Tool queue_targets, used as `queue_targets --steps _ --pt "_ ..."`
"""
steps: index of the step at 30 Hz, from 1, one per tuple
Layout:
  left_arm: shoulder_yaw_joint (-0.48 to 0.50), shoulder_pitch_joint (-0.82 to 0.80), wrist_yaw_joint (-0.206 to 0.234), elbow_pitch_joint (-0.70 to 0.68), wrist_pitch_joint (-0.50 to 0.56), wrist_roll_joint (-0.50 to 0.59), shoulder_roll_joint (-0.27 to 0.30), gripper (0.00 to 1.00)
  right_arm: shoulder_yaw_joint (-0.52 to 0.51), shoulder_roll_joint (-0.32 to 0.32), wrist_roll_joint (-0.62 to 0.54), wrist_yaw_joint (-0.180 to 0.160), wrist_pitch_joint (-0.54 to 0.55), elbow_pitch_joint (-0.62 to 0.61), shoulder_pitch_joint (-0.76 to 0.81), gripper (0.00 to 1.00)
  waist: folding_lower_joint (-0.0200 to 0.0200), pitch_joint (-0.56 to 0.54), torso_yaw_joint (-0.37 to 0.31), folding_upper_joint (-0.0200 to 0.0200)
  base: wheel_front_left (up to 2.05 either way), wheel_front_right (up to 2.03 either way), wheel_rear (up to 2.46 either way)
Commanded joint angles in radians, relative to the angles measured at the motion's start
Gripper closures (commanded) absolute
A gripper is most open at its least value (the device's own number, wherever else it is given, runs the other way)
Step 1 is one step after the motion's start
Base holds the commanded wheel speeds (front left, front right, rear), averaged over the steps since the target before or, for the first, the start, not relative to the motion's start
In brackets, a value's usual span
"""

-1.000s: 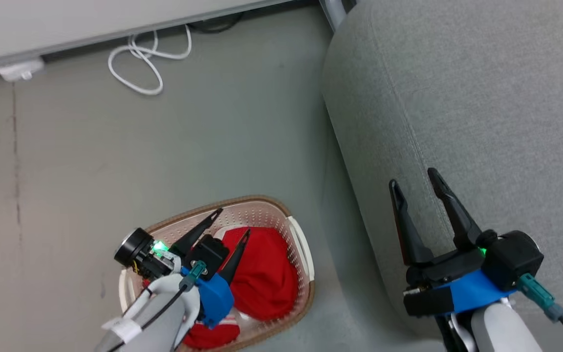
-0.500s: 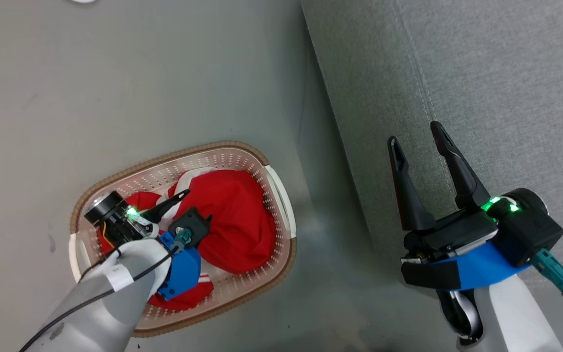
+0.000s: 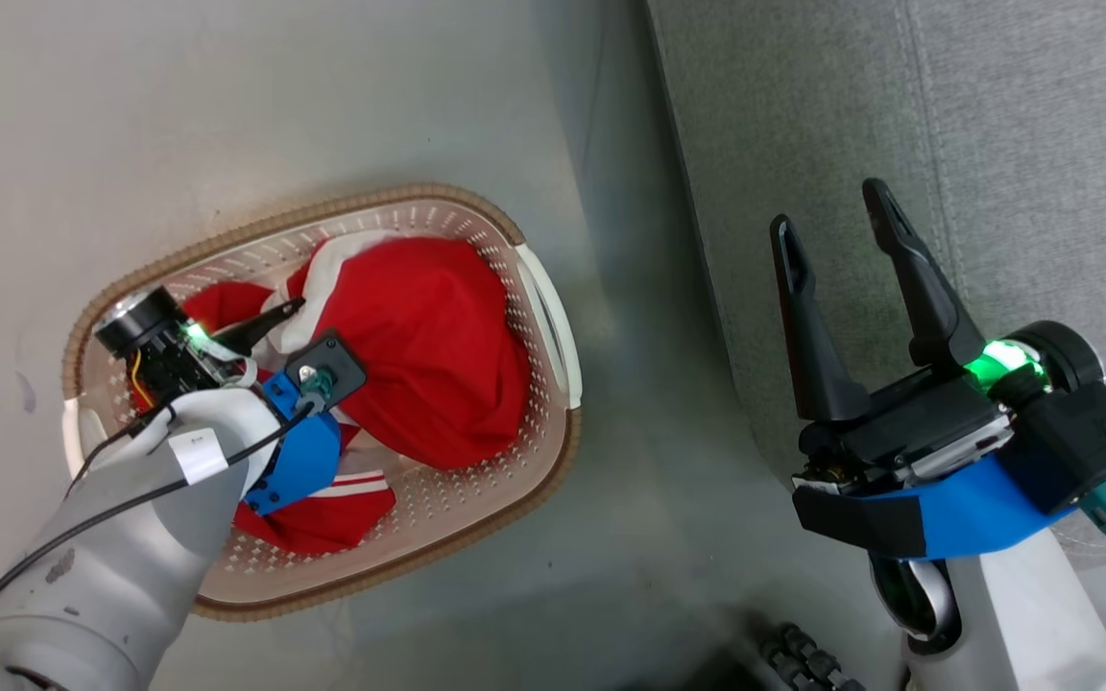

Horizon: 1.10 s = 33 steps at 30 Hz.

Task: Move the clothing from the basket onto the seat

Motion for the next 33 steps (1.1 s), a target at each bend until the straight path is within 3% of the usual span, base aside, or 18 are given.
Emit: queue_targets --steps 1,11,21,27,29,33 --pt "-0.012 -0.030 0.000 0.002 0.002 -0.013 0.004 0.00 -0.003 -0.003 -0.003 0.000 -0.003 -0.008 -0.016 0.00 -0.0002 0.017 0.004 0.0001 0.00 0.00 0.00" --pt "-0.089 -0.096 0.000 0.016 0.026 -0.090 -0.002 0.00 -0.013 -0.003 -0.016 0.000 -0.003 -0.045 -0.021 0.00 -0.0002 0.098 0.011 0.0001 0.00 0.00 0.00" --pt "-0.092 -0.120 0.003 0.029 0.094 -0.132 0.008 0.00 -0.023 -0.003 -0.029 0.000 -0.003 -0.063 -0.019 0.00 -0.0002 0.137 0.011 0.0001 0.00 0.00 0.00" --pt "-0.094 -0.132 0.004 0.031 0.066 -0.147 -0.007 0.00 -0.029 -0.003 -0.032 0.000 -0.003 -0.075 -0.011 0.00 -0.0002 0.155 0.014 0.0001 0.00 0.00 0.00" --pt "-0.095 -0.138 0.004 0.031 0.065 -0.151 -0.016 1.00 -0.028 -0.003 -0.032 0.000 -0.002 -0.075 -0.009 0.00 -0.0002 0.159 0.016 0.0001 0.00 0.00 0.00" --pt "-0.106 -0.145 0.003 0.032 0.066 -0.153 -0.022 1.00 -0.028 -0.003 -0.035 0.000 -0.002 -0.071 -0.010 0.00 -0.0002 0.161 0.021 0.0001 0.00 0.00 0.00"
